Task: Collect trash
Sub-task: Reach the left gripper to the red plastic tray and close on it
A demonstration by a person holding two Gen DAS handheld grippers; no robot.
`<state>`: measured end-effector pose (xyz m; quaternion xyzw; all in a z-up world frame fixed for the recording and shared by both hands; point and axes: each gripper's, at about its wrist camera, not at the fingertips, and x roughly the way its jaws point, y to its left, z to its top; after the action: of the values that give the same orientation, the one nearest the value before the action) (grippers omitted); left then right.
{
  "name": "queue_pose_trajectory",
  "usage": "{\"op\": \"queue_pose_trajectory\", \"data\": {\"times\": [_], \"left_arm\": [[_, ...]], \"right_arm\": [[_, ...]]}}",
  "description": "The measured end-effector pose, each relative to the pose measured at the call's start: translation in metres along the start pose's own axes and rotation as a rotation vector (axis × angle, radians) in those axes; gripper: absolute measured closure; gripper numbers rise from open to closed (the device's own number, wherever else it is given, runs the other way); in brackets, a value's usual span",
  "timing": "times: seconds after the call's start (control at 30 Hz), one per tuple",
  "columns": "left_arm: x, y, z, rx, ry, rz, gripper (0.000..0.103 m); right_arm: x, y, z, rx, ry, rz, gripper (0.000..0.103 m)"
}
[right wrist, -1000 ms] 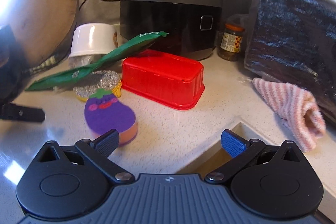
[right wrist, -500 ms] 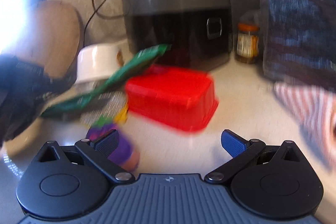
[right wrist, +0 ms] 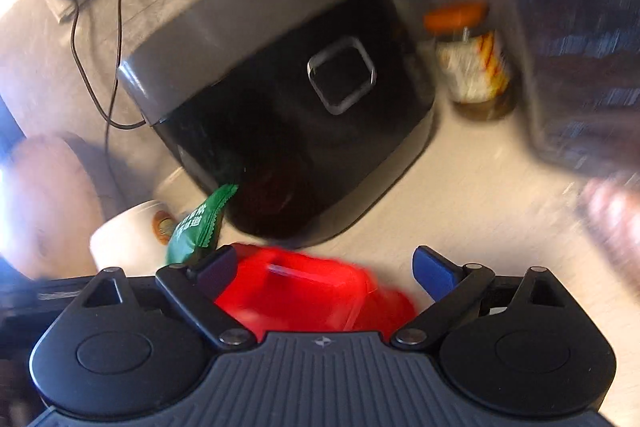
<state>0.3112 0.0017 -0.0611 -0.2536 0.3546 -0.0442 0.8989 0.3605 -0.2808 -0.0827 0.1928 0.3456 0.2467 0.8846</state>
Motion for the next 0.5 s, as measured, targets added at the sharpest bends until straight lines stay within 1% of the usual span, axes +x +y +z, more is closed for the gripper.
{"op": "queue_pose_trajectory", "data": {"times": [0.03, 0.13, 0.27, 0.3, 0.33, 0.37, 0.43, 0.47, 0.5], "left_arm": [[0.004, 0.0, -0.001, 0.007, 0.014, 0.004, 0.083], [0.01, -0.002, -0.003, 0.007, 0.031, -0.007, 0.079], [0.006, -0.009, -0.007, 0.028, 0.087, -0.039, 0.078], [0.005, -0.011, -0.01, 0.037, 0.107, -0.06, 0.078], [0.005, -0.013, -0.013, 0.047, 0.131, -0.087, 0.078], [0.005, -0.015, -0.016, 0.06, 0.146, -0.104, 0.077], [0.006, -0.023, -0.022, 0.106, 0.144, -0.104, 0.075], [0.006, -0.028, -0.024, 0.131, 0.138, -0.097, 0.075], [0.007, -0.031, -0.025, 0.144, 0.143, -0.098, 0.074]], "right_arm": [[0.002, -0.004, -0.003, 0.027, 0.025, 0.027, 0.007], [-0.012, -0.005, -0.015, 0.036, 0.035, 0.051, 0.006], [-0.045, -0.01, -0.036, 0.049, 0.07, 0.104, 0.004], [-0.055, -0.012, -0.041, 0.046, 0.073, 0.108, 0.004], [-0.067, -0.015, -0.047, 0.048, 0.062, 0.096, 0.004], [-0.079, -0.016, -0.054, 0.049, 0.039, 0.062, 0.004], [-0.103, -0.02, -0.069, 0.046, -0.013, -0.032, 0.003], [-0.112, -0.023, -0.077, 0.066, -0.028, -0.071, 0.002], [-0.116, -0.029, -0.084, 0.105, -0.027, -0.084, 0.001]]}}
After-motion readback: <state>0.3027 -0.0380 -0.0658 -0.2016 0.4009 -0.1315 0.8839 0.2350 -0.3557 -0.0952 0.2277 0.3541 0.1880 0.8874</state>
